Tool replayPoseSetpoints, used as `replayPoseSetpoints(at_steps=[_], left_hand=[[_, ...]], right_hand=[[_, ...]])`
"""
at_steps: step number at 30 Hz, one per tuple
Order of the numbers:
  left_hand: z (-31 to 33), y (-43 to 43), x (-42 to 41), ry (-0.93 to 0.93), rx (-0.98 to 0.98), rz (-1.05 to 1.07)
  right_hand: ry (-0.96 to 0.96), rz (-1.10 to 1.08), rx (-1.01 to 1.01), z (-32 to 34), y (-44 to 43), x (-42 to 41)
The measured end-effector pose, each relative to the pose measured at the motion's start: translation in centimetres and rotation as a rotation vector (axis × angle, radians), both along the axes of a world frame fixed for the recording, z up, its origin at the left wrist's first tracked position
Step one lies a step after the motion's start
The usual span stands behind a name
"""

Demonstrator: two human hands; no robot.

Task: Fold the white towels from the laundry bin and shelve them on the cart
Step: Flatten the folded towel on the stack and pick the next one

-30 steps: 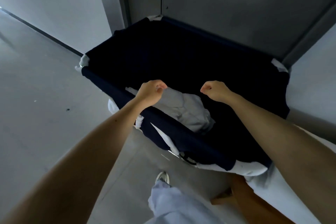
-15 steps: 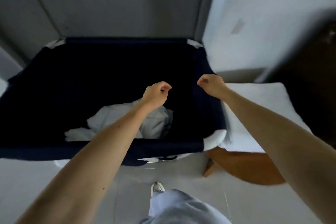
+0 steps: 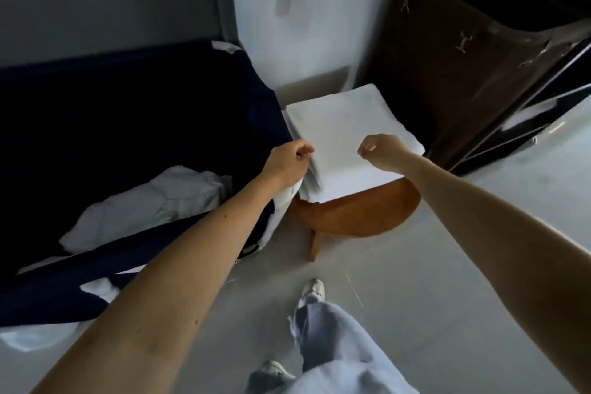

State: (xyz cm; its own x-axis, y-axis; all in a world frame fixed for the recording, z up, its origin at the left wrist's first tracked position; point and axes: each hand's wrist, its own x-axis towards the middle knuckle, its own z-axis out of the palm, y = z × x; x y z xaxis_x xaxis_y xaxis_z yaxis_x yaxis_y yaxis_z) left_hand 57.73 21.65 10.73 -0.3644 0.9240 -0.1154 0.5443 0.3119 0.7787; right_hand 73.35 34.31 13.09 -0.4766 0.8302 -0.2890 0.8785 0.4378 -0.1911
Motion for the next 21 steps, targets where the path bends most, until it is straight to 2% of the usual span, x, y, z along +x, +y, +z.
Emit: replayPoseSetpoints(at_steps=[4, 9, 14, 17, 21], left_hand=[[-1.7, 1.0, 2.5, 0.061, -0.077, -0.034], [-4.0, 4.0, 5.2, 0.201, -0.122, -0.067], [-9.6, 6.0, 8.2, 0.326, -0.208, -0.059], [-12.9, 7.4, 9.5, 0.262, -0.22, 0.069], [-16.9, 8.8, 10.7, 0.047, -0.222, 0.326]], right_hand=[[-0.032, 0.038, -0.063, -1.8, 1.2, 4.0], [0.02, 0.051, -0.091, -4.6, 5.6, 7.1], [-0.118, 0.334, 0.055, -8.6, 9.2, 8.3], [-0.182, 0.566, 0.148, -12.1, 11.4, 7.7], [-0.291, 0.749, 0.216, -16.6, 12.6, 6.4]])
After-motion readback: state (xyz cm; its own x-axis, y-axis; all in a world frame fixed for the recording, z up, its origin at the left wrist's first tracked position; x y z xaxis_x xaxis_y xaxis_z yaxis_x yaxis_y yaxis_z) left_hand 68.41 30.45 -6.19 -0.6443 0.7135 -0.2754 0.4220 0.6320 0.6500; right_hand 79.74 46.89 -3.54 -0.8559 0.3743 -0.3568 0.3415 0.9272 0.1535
